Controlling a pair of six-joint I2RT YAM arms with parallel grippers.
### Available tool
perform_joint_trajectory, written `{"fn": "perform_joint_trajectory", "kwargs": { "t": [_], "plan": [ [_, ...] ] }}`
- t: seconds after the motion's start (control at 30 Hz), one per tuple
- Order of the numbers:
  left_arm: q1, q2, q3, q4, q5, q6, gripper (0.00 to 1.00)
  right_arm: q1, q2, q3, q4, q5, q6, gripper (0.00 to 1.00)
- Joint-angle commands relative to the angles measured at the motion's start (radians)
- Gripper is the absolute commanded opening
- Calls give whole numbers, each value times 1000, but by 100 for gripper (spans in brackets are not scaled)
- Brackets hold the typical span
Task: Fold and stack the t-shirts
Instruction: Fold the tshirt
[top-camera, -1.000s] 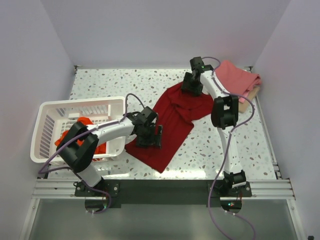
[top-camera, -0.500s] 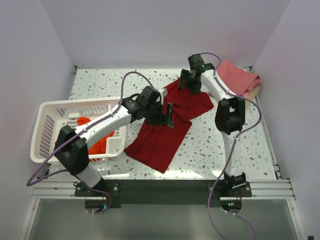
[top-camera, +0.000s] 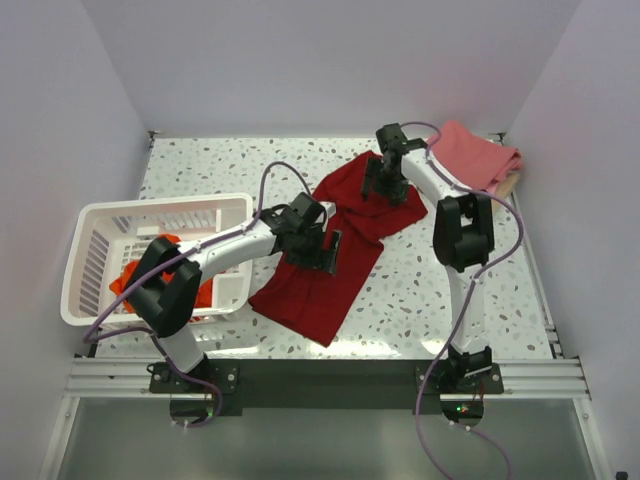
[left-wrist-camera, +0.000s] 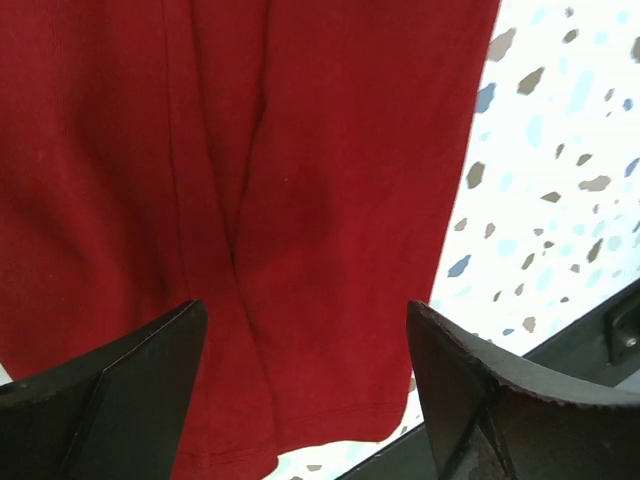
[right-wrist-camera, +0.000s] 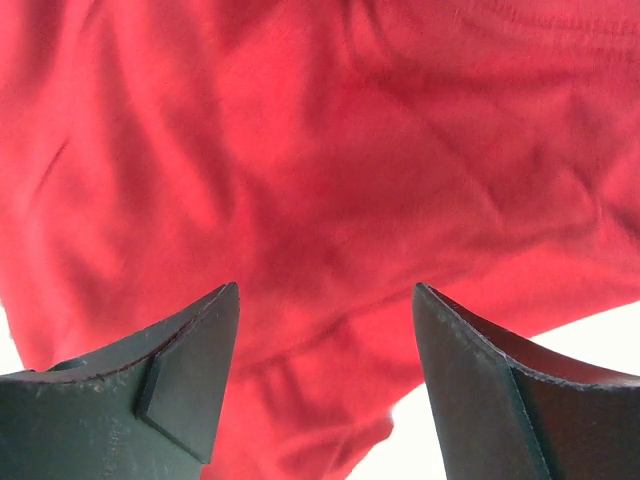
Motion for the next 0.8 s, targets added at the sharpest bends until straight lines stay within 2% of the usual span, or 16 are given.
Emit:
{"fn": "perform_joint_trajectory", "kwargs": {
  "t": [0.0,0.4,0.63,0.77],
  "plan": [
    [1,7,-46,52,-4,29,86,-11,81,92,-7,51,-9,73],
    [-7,42,-104,14,73,-81,86,-44,276,231,-1,89,5,73],
    [-50,71,-69,28,166,-228,86,-55,430,466,-1,65,21,74],
    [-85,91,-51,60,208,-295,86,-64,473,509,75,10,55,76]
  ]
}}
